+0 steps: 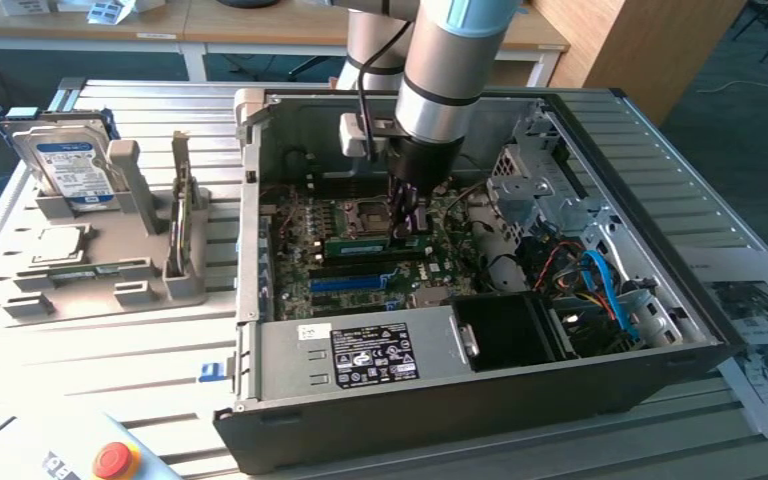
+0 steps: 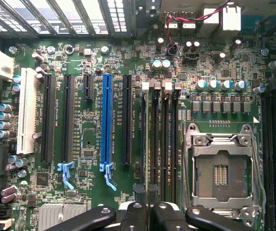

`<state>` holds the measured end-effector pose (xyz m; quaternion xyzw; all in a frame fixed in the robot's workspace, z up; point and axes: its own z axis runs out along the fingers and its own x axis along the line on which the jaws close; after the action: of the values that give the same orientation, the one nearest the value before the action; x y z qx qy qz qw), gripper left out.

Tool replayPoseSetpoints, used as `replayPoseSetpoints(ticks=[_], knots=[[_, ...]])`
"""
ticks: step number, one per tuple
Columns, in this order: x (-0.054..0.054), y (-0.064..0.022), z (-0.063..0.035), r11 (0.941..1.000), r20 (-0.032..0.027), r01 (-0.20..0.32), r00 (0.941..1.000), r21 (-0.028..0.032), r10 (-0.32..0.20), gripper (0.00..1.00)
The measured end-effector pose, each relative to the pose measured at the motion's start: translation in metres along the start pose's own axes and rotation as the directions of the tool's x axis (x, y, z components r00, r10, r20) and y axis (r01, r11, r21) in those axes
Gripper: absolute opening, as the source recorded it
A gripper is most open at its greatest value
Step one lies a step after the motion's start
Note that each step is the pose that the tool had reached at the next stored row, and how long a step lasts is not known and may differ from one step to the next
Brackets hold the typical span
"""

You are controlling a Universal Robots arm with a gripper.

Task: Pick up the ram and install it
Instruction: 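Insert the ram into the slot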

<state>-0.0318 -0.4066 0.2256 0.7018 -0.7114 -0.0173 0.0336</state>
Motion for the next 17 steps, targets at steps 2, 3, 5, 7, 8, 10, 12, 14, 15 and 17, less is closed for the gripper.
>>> replayPoseSetpoints(ticks=[2, 3, 5, 7, 8, 10, 12, 14, 15, 17], knots=[[0.0000, 0.0001, 0.0000, 1.0000, 0.0000, 0.000, 1.0000, 0.0001, 0.000, 0.12], [0.0000, 0.0002, 0.0001, 1.0000, 0.0000, 0.000, 1.0000, 0.0002, 0.000, 0.12], [0.0000, 0.0007, 0.0002, 1.0000, 0.0002, 0.000, 1.0000, 0.0002, 0.000, 0.12], [0.0000, 0.0014, 0.0001, 1.0000, 0.0000, 0.000, 1.0000, 0.0002, 0.000, 0.12], [0.0000, 0.0017, 0.0001, 1.0000, -0.0001, 0.000, 1.0000, -0.0002, 0.000, 0.12], [0.0000, 0.0018, 0.0001, 1.0000, 0.0000, 0.000, 1.0000, 0.0000, 0.000, 0.12], [0.0000, 0.0018, 0.0001, 1.0000, 0.0000, 0.000, 1.0000, 0.0000, 0.000, 0.12], [0.0000, 0.0017, 0.0001, 1.0000, -0.0001, 0.000, 1.0000, 0.0000, 0.000, 0.12], [0.0000, 0.0016, 0.0001, 1.0000, -0.0001, 0.000, 1.0000, 0.0000, 0.000, 0.12], [0.0000, 0.0014, 0.0001, 1.0000, 0.0000, 0.000, 1.0000, 0.0000, 0.000, 0.12]])
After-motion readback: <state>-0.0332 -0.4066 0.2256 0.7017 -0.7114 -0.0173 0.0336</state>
